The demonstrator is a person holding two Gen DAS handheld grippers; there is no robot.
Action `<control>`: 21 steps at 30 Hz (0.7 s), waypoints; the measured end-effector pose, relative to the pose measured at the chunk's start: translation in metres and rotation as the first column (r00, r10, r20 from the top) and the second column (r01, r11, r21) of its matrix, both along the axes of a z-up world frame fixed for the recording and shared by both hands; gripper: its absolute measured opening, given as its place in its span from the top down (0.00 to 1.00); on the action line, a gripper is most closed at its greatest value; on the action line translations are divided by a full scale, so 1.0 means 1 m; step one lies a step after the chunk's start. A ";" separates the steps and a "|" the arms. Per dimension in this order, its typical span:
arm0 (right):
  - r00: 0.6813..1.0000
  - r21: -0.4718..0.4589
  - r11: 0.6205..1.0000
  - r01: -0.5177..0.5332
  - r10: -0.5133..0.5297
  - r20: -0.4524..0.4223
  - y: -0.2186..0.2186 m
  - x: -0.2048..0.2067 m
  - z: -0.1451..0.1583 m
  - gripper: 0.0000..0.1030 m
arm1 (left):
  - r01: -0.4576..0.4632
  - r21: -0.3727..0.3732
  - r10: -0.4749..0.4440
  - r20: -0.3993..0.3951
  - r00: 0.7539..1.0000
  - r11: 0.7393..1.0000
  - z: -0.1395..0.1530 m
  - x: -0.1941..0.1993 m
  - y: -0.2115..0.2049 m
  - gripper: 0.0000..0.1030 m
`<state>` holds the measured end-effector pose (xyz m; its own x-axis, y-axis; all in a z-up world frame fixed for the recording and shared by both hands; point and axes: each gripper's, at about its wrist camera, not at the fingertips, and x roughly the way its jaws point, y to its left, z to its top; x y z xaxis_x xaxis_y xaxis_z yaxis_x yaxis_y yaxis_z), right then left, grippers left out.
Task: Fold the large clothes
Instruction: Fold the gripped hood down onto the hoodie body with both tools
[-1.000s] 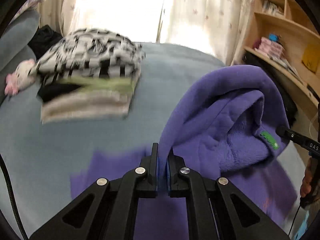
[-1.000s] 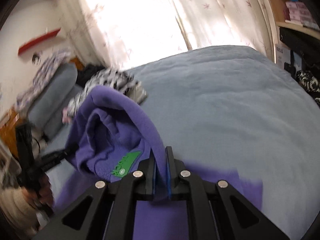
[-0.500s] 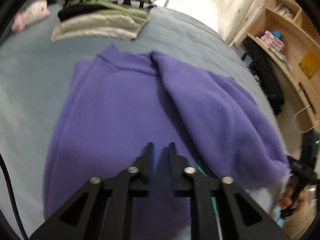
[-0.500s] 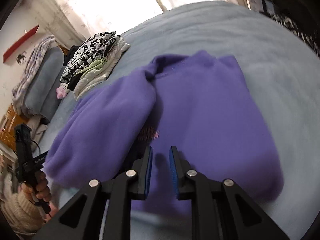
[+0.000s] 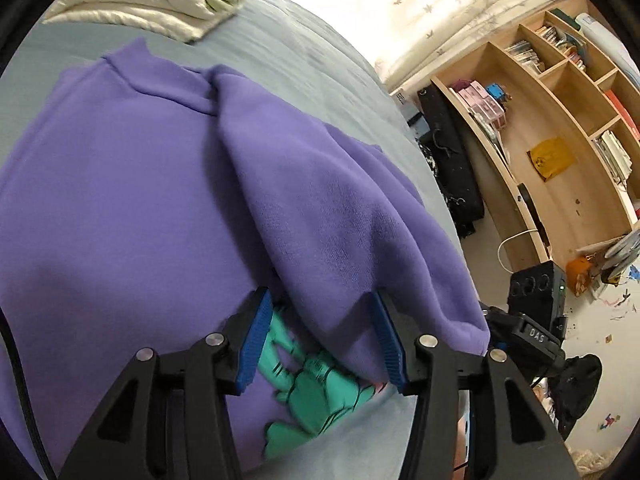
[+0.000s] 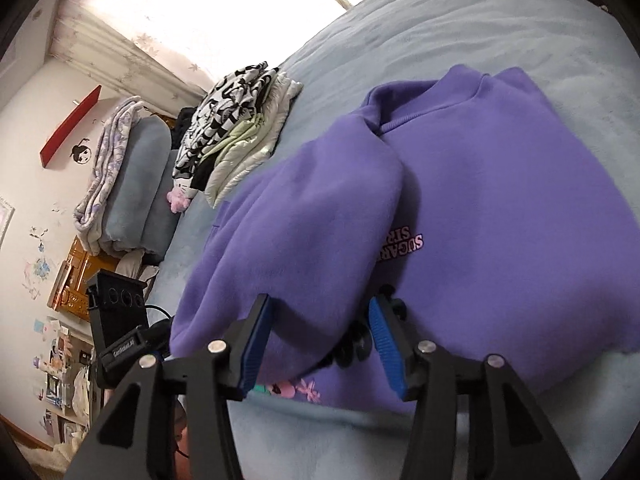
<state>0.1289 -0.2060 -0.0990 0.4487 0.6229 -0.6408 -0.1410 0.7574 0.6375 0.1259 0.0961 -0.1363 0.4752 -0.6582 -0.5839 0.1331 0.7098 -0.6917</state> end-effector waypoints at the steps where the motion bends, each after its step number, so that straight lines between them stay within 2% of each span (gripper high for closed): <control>1: 1.000 0.000 1.000 0.003 -0.003 -0.004 0.002 0.003 -0.002 0.51 | 0.005 -0.009 -0.005 0.002 1.000 1.000 -0.001 0.004 -0.003 0.50; 4: 1.000 -0.002 1.000 0.013 -0.013 -0.015 0.005 0.011 -0.008 0.51 | 0.013 -0.031 -0.012 0.008 1.000 0.999 -0.004 0.015 -0.007 0.45; 9: 0.999 0.046 0.999 0.021 -0.019 -0.041 0.006 0.022 -0.018 0.51 | 0.012 -0.070 -0.010 0.020 1.000 0.997 -0.003 0.031 -0.014 0.48; 11: 0.999 0.065 0.998 0.019 -0.017 -0.040 0.008 0.025 -0.019 0.51 | 0.013 -0.096 -0.012 0.019 1.000 0.995 -0.002 0.034 -0.016 0.77; 13: 0.999 0.089 0.996 0.019 -0.016 -0.032 0.009 0.027 -0.020 0.52 | -0.017 -0.082 0.019 0.020 1.000 0.996 0.001 0.037 -0.018 0.85; 14: 1.000 0.099 0.995 0.016 -0.013 -0.028 0.010 0.028 -0.019 0.57 | -0.032 -0.072 0.034 0.021 0.999 0.997 0.003 0.037 -0.019 0.87; 15: 1.000 0.103 0.995 0.005 -0.004 -0.013 0.012 0.029 -0.018 0.79 | -0.056 -0.044 0.057 0.018 0.998 0.997 0.007 0.038 -0.019 0.88; 16: 1.000 0.095 0.995 -0.009 0.009 -0.003 0.014 0.029 -0.016 0.95 | -0.081 -0.005 0.081 0.013 0.997 0.997 0.011 0.038 -0.019 0.89; 18: 0.999 -0.008 1.000 -0.005 0.006 0.046 0.023 0.027 -0.003 0.96 | -0.133 0.077 0.133 0.007 0.991 0.988 0.020 0.036 -0.015 0.89; 21: 0.990 -0.116 0.992 0.057 -0.041 0.134 0.026 0.020 0.018 0.96 | -0.207 0.209 0.219 -0.037 0.975 0.956 0.031 0.034 -0.007 0.90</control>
